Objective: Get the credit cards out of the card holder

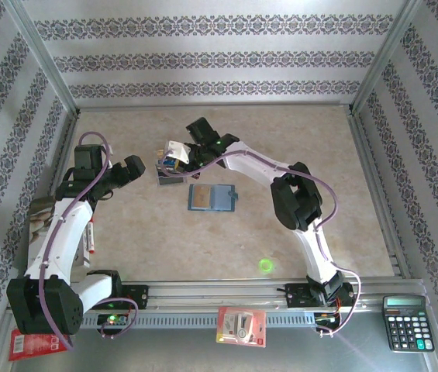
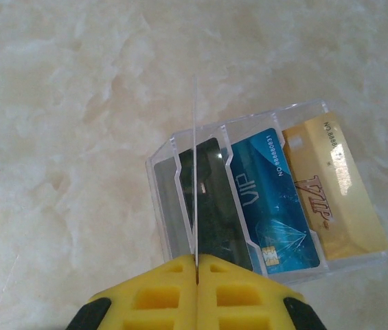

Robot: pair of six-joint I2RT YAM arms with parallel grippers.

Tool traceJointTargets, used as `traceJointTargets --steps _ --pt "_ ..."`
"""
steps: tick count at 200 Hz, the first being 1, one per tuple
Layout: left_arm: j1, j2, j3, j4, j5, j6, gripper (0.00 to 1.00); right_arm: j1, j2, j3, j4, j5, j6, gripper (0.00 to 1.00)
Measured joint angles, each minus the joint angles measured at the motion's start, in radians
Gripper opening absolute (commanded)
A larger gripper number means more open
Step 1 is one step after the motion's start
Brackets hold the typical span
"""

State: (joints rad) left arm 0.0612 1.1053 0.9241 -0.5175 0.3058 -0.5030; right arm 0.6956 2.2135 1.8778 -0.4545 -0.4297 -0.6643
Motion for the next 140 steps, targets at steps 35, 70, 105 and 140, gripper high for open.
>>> traceJointTargets --steps 35,70,105,140 --pt "0.0 0.004 -0.002 0.0 0.0 0.001 1.0 0.0 0.033 0.064 -0.043 -0.004 -0.05 0.0" --pt "0.0 0.016 -0.002 0.0 0.0 0.003 1.0 0.0 0.077 0.109 -0.082 0.003 -0.092 0.0" --pt "0.0 0.023 -0.002 0.0 0.0 0.003 1.0 0.0 0.126 0.155 -0.114 0.02 -0.129 0.0" --pt "0.0 0.023 -0.002 0.0 0.0 0.003 1.0 0.0 0.137 0.179 -0.142 0.037 -0.162 0.0"
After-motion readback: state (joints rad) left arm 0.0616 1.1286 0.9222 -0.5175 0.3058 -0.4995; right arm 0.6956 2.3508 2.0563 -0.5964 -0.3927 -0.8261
